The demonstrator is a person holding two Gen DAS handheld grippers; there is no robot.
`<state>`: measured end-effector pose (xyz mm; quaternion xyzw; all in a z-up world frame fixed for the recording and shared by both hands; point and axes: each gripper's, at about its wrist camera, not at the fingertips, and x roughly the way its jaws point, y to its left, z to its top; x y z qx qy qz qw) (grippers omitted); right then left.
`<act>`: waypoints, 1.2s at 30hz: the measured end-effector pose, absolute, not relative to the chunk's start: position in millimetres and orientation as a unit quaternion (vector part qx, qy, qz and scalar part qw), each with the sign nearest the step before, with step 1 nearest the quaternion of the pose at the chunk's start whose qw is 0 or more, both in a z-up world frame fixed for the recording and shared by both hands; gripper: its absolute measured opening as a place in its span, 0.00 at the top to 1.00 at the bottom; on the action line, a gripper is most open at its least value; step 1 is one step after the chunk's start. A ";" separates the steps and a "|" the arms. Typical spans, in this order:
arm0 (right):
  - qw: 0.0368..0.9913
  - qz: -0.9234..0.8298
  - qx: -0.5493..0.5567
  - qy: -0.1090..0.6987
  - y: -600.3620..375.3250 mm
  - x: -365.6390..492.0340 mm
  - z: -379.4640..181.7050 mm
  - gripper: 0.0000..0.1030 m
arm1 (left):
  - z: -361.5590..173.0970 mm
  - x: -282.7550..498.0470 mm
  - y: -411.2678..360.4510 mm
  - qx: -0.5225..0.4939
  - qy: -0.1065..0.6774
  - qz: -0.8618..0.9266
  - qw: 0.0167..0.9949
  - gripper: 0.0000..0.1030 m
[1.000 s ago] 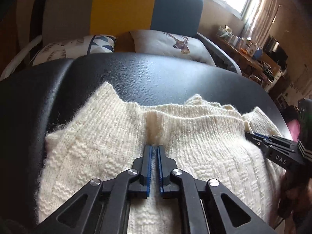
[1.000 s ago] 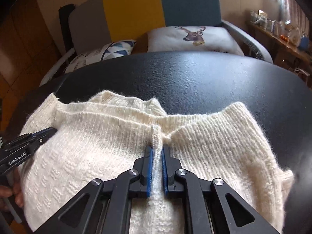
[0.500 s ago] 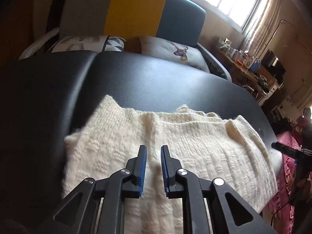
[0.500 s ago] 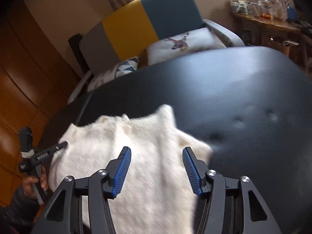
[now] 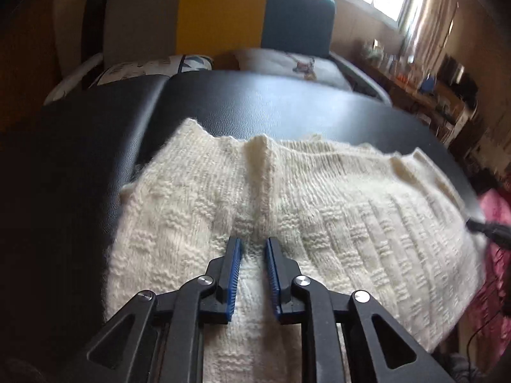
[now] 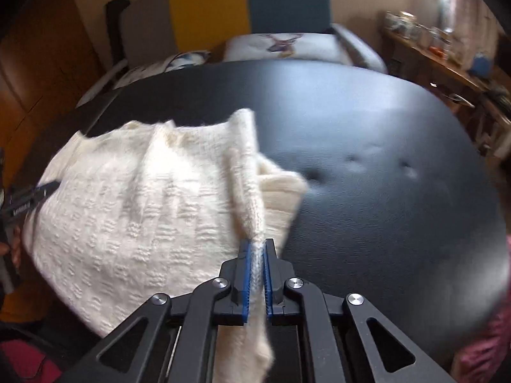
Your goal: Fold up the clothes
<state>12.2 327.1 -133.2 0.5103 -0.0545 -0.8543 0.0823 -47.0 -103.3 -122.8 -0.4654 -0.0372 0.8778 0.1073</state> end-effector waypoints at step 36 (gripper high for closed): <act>0.387 -0.632 0.666 -0.085 299.5 48.3 -197.4 0.95 | -128.2 -87.1 156.0 -0.509 0.096 0.792 0.323 0.76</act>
